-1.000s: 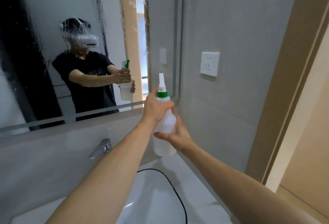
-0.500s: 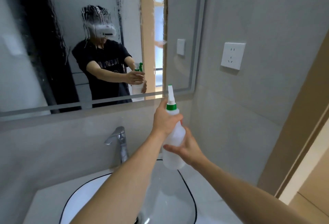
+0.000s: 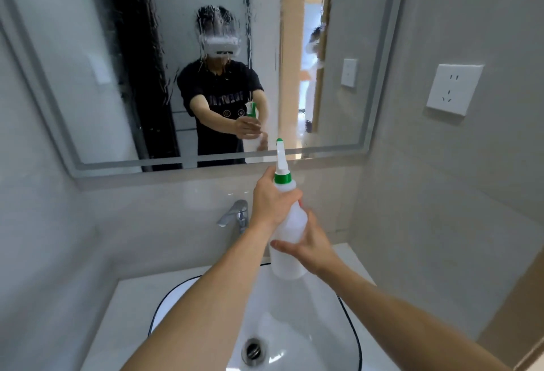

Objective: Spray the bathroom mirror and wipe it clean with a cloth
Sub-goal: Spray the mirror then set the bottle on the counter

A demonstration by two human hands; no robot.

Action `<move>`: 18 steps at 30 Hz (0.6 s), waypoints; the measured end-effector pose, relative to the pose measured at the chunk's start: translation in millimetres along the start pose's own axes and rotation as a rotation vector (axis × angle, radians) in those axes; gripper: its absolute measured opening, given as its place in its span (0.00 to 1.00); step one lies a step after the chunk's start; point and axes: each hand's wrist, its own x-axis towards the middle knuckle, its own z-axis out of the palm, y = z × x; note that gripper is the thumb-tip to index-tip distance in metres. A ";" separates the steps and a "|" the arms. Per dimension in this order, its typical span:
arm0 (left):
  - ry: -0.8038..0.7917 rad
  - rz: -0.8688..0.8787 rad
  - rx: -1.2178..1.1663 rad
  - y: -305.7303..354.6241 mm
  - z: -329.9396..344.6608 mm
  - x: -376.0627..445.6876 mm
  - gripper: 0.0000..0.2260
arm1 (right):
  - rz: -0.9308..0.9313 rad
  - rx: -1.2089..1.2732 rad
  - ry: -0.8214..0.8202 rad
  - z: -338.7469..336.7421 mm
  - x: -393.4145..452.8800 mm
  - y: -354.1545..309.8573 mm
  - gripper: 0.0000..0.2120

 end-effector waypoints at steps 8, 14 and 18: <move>0.134 0.043 0.003 10.1 -69.3 7.5 0.19 | -0.090 -0.032 -0.108 51.1 21.9 -38.2 0.37; 0.212 -0.027 0.055 2.4 -115.2 3.0 0.17 | -0.131 -0.008 -0.216 94.3 25.1 -44.9 0.37; 0.237 -0.061 0.093 -6.1 -134.2 -3.9 0.15 | -0.129 0.030 -0.263 114.2 20.6 -42.2 0.35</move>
